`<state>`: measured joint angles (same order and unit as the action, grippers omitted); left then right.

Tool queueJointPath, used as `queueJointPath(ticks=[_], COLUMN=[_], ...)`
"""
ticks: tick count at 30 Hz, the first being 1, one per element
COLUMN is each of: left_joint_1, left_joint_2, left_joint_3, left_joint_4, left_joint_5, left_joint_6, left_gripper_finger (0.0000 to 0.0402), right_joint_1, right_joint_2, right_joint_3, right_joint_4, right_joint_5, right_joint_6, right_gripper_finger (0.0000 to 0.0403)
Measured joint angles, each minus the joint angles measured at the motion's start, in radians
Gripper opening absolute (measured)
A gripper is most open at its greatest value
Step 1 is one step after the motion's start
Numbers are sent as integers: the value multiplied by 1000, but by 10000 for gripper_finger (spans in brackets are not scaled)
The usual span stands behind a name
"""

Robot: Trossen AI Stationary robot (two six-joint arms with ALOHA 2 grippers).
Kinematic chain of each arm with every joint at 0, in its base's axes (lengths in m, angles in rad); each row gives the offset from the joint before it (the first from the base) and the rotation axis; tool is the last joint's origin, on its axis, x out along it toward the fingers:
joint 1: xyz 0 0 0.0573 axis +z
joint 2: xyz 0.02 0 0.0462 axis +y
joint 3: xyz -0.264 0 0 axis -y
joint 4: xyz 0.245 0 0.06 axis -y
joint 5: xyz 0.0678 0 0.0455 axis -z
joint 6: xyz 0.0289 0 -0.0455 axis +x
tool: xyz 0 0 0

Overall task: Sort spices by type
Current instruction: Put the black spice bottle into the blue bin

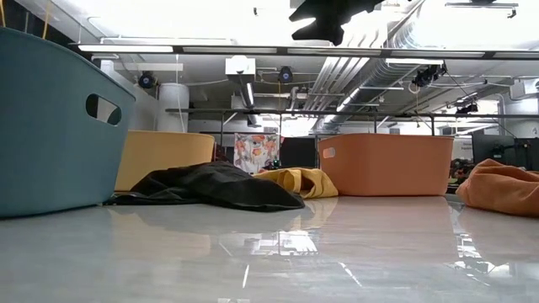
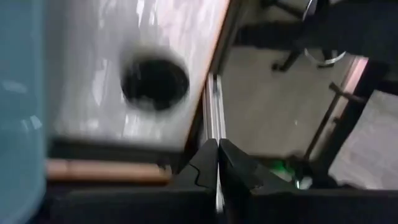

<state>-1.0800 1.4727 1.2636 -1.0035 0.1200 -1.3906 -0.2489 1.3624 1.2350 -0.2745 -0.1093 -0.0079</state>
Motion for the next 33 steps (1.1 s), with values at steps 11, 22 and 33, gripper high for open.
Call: queueJointPath(ticks=[11, 22, 33], left_joint_1=[-60, -53, -21], left_joint_2=[59, 136, 227], left_joint_3=[-88, -125, -125], left_joint_4=[11, 82, 81], left_joint_5=[3, -3, -77], left_joint_6=[-74, -50, 48], left_gripper_finger=[0, 0, 0], right_joint_1=[0, 0, 0], right_joint_2=[0, 0, 0], right_joint_3=[0, 0, 0], right_joint_4=[0, 0, 1], right_joint_5=[0, -1, -2], right_joint_6=[3, 7, 8], right_gripper_finger=[245, 245, 245])
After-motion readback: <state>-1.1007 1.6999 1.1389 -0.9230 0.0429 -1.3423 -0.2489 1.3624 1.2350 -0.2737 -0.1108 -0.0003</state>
